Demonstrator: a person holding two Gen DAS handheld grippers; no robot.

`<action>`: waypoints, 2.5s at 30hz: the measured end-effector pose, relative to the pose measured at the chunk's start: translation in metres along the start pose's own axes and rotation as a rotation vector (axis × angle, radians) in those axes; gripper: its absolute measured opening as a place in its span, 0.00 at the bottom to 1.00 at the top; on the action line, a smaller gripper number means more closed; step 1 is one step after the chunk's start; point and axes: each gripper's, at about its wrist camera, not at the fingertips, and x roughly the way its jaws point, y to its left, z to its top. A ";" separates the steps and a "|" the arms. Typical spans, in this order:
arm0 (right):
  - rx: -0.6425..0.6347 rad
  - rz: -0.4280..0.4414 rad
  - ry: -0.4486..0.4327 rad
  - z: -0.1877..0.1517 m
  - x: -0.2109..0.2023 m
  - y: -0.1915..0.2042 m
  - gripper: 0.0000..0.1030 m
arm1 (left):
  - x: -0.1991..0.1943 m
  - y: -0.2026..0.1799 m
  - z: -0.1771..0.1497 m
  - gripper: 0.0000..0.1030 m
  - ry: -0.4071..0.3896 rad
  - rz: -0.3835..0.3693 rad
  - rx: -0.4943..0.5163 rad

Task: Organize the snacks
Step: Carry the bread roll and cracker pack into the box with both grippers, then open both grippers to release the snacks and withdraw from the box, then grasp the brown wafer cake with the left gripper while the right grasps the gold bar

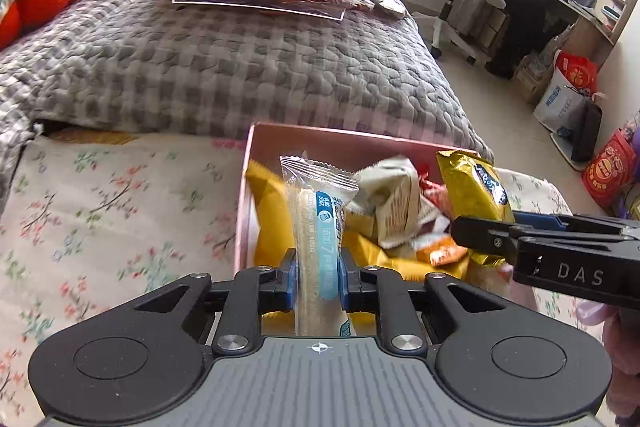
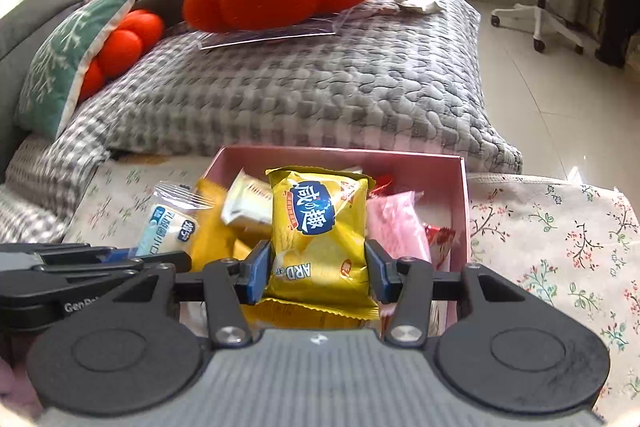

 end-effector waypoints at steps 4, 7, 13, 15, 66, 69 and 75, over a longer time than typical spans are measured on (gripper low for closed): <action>0.015 -0.012 0.001 0.004 0.006 -0.004 0.45 | 0.009 -0.007 0.006 0.17 -0.012 -0.004 0.014; 0.021 -0.008 0.004 0.005 0.008 -0.006 0.46 | 0.013 -0.014 0.006 0.20 -0.033 0.009 0.045; -0.003 -0.024 -0.014 0.003 0.003 -0.008 0.57 | 0.003 -0.020 0.000 0.59 -0.091 0.052 0.095; -0.008 -0.033 -0.013 0.002 0.000 -0.010 0.62 | 0.000 -0.019 -0.002 0.65 -0.087 0.043 0.098; -0.181 -0.090 0.025 -0.152 -0.030 -0.013 0.91 | -0.027 0.004 -0.163 0.97 -0.072 0.186 0.153; -0.165 -0.074 0.015 -0.152 -0.024 -0.020 0.94 | -0.021 0.006 -0.159 0.98 -0.102 0.184 0.160; -0.179 -0.040 -0.009 -0.139 -0.012 -0.020 0.93 | -0.013 0.006 -0.149 0.96 -0.121 0.184 0.155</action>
